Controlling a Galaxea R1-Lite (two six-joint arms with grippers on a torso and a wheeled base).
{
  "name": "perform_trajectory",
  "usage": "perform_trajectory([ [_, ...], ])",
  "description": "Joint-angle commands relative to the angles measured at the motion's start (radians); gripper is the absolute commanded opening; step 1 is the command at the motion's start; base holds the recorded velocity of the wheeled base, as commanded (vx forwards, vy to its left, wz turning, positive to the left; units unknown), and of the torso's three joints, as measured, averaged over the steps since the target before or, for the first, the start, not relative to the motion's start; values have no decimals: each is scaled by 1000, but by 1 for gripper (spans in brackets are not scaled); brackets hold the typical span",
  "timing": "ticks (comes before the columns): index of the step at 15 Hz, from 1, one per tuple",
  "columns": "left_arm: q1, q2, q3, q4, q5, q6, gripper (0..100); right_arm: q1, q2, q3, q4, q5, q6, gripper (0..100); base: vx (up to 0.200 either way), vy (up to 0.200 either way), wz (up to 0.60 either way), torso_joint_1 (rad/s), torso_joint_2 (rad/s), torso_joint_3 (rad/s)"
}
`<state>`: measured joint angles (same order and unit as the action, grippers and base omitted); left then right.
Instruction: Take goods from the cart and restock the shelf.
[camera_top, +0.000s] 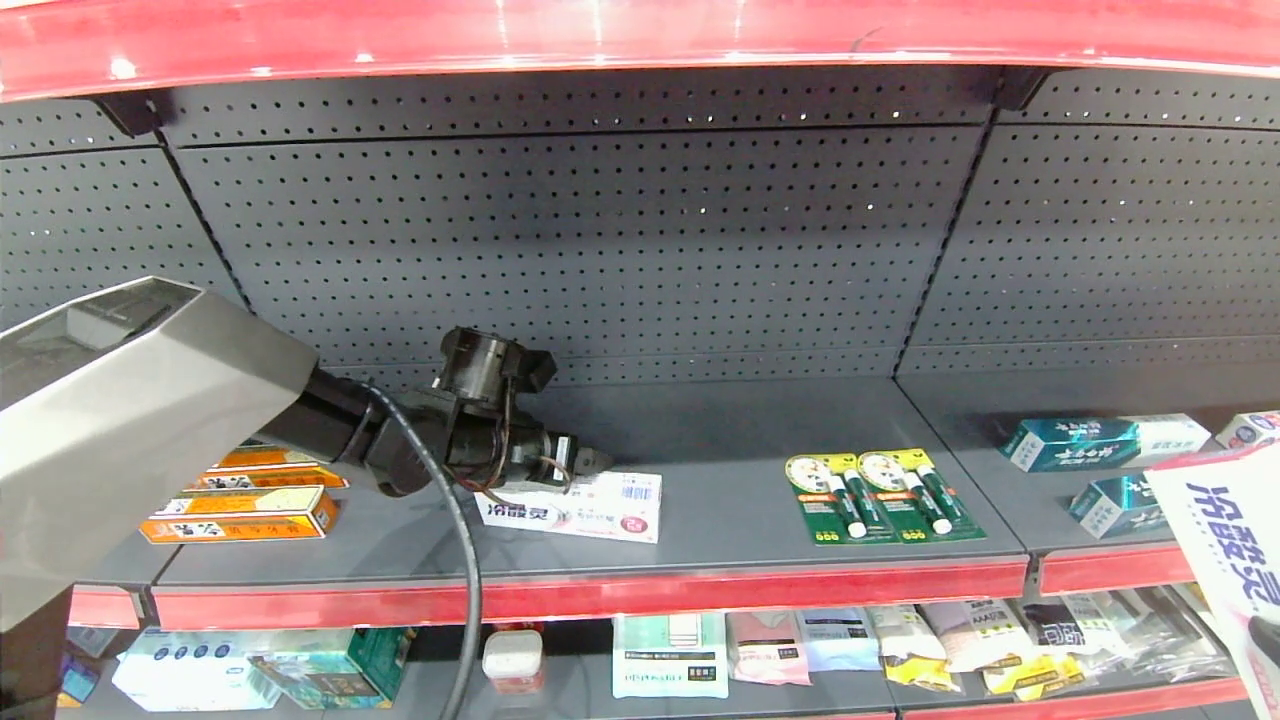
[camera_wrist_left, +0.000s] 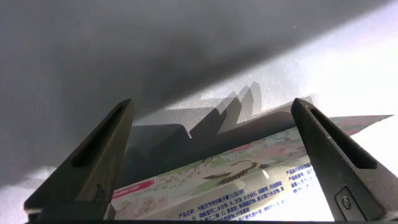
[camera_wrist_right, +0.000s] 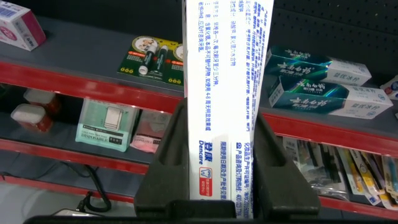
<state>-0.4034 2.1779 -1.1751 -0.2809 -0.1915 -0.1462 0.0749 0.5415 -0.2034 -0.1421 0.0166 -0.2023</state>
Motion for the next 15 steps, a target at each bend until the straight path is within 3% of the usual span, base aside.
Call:
perform_trajectory([
  [1, 0, -9, 5, -1, 0, -1, 100, 0, 0, -1, -1, 0, 0, 0, 0, 0, 0, 0, 0, 0],
  [15, 32, -47, 66, -35, 1, -1, 100, 0, -3, 13, -1, 13, 1, 0, 0, 0, 0, 0, 0, 0],
])
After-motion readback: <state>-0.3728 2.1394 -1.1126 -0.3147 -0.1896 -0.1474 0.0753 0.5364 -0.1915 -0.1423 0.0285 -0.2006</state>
